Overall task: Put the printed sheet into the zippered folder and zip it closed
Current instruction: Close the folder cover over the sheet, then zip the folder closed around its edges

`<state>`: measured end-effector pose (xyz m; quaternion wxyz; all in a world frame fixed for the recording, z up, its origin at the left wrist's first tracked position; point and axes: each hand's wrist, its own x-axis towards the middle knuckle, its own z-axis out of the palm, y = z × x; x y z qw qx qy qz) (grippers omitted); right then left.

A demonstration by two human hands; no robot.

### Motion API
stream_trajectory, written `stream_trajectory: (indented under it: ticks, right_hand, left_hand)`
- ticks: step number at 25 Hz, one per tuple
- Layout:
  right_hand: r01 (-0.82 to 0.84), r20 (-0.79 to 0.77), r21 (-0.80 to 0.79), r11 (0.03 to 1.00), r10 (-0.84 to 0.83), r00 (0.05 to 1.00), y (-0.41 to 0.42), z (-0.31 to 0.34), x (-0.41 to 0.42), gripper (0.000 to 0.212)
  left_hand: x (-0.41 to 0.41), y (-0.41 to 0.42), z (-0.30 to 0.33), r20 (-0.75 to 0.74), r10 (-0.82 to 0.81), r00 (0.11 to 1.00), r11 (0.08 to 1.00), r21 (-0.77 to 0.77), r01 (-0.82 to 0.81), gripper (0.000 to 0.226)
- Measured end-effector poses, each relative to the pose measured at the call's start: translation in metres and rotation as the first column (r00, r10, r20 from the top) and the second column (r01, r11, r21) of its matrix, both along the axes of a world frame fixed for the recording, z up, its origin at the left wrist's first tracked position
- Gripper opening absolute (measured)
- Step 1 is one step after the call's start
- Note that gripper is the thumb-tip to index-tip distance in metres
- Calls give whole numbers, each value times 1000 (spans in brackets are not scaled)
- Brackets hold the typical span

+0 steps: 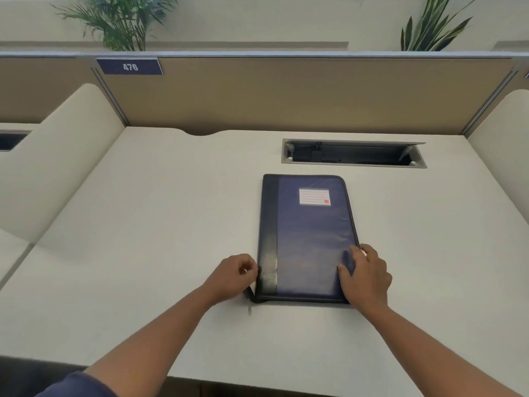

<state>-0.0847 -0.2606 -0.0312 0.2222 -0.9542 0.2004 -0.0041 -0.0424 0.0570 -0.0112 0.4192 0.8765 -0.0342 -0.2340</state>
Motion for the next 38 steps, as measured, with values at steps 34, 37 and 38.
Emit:
stream_trajectory:
  ticks: [34,37,38]
  right_hand:
    - [-275,-124,133,952,292,948,161,-7,-54,25]
    - [-250,-131,92,964,261,956,145,-7,-55,26]
    - [-237,-129,86,968,247,960,138,-7,-56,26]
  left_hand:
    - [-27,30,-13,65,-228,972,967,128,218,8]
    - [-26,31,-16,74,-253,965,958,161,239,8]
    - [-25,32,-16,73,-261,962,954,173,246,8]
